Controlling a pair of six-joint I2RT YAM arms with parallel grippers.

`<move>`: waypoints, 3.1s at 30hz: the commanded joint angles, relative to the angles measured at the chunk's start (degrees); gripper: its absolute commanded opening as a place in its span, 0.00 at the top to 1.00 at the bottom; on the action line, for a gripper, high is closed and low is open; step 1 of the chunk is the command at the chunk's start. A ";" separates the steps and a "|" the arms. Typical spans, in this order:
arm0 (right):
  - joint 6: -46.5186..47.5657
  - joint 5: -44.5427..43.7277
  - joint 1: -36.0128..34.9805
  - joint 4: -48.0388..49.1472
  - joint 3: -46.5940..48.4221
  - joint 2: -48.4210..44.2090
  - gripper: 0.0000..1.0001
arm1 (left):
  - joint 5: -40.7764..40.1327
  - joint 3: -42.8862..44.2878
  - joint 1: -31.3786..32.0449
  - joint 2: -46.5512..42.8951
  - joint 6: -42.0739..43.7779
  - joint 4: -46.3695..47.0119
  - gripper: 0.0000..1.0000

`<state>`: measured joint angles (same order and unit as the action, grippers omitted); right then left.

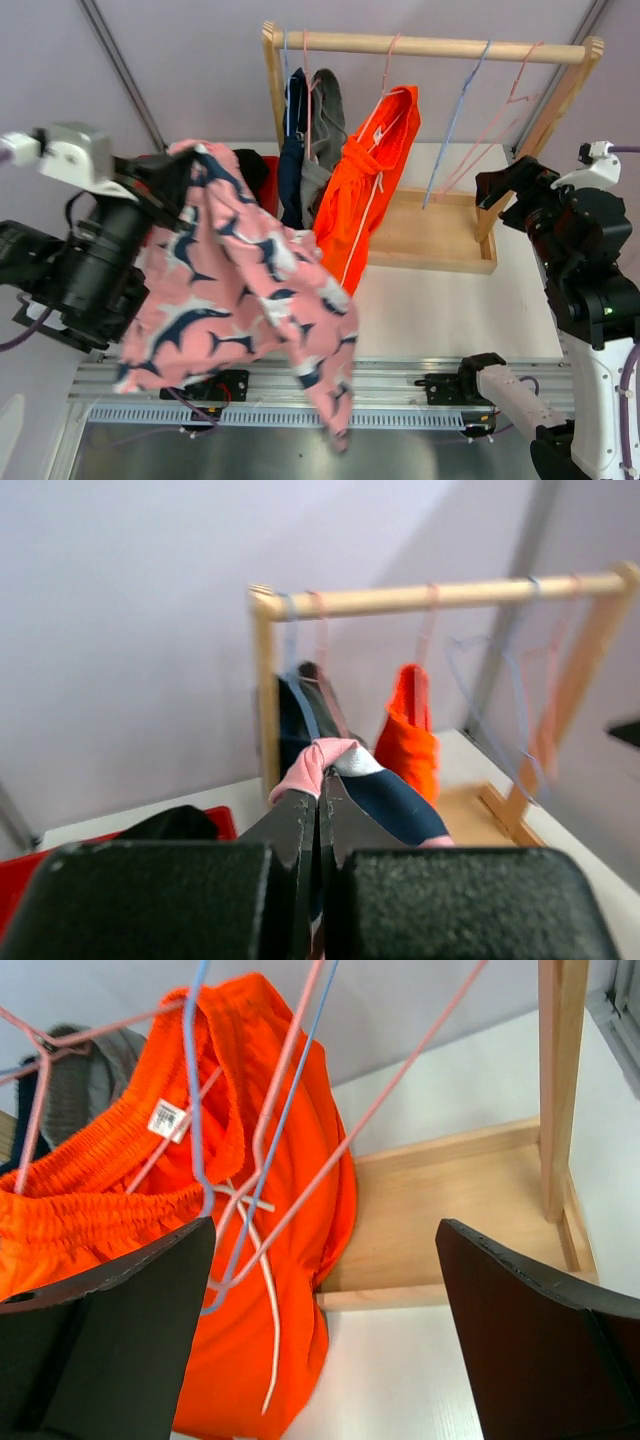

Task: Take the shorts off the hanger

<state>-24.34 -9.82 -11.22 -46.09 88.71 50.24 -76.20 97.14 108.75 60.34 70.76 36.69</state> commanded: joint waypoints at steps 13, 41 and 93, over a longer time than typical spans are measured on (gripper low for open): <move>-0.62 4.99 0.24 1.97 -4.86 0.39 0.01 | 6.76 -0.47 -33.81 0.57 -15.11 -39.29 1.00; 4.21 23.08 0.41 11.78 -11.27 -6.90 0.00 | 55.36 35.33 -115.42 45.30 -77.96 -75.01 1.00; 7.29 18.35 -16.55 26.93 16.50 34.58 0.84 | 71.10 -29.21 -97.33 -11.56 -79.73 -65.95 0.01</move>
<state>-17.47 9.19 -27.38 -21.21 103.94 85.14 -7.44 65.49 9.80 49.50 -9.45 -30.57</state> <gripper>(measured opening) 0.213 0.993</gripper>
